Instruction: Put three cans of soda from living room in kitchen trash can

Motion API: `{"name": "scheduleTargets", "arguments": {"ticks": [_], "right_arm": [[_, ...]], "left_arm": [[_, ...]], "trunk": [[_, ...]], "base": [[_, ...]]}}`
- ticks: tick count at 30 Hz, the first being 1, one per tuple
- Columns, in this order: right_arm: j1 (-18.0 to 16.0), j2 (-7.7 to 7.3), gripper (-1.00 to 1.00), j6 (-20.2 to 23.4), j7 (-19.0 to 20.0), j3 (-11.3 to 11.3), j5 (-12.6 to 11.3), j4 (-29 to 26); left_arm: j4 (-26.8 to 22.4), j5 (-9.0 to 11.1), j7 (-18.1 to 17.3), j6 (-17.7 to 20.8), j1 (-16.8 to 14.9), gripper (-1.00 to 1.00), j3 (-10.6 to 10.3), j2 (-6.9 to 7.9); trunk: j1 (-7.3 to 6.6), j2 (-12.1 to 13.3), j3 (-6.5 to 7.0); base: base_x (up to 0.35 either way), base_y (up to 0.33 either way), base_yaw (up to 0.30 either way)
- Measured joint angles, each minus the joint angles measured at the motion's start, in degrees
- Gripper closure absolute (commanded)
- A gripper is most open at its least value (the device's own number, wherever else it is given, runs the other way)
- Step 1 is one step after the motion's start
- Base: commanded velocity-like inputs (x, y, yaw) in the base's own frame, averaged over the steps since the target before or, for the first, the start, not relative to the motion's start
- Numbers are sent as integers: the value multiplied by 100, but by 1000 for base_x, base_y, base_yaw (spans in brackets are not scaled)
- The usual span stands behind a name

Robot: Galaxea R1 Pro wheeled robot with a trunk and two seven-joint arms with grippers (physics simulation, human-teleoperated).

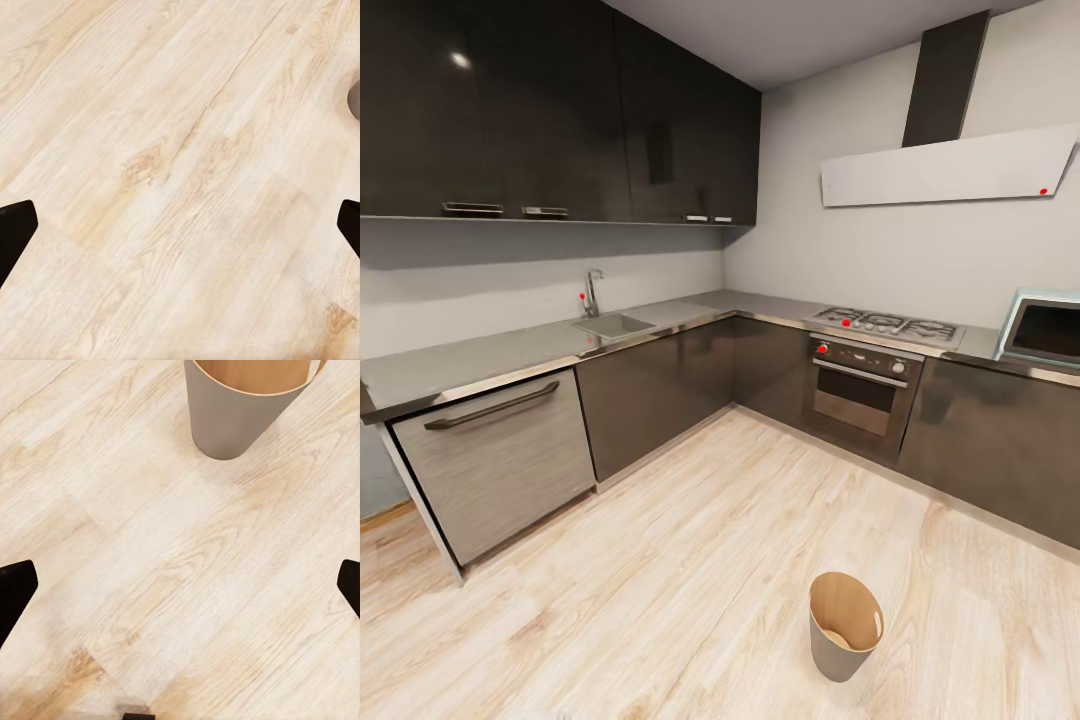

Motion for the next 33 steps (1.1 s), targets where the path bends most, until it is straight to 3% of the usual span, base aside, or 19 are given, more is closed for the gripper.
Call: {"name": "scheduleTargets", "arguments": {"ticks": [8, 33], "right_arm": [[-87, -11, -100, 10, 0, -5, -15, 11], [-100, -12, -100, 14, 0, -6, -18, 13]], "left_arm": [[-65, 0, -29, -2, 143, -100, 56, -63], [-73, 0, -34, -2, 165, -100, 62, -71]], "trunk": [[0, 0, 0], [0, 0, 0]], "base": [[0, 0, 0], [0, 0, 0]]}}
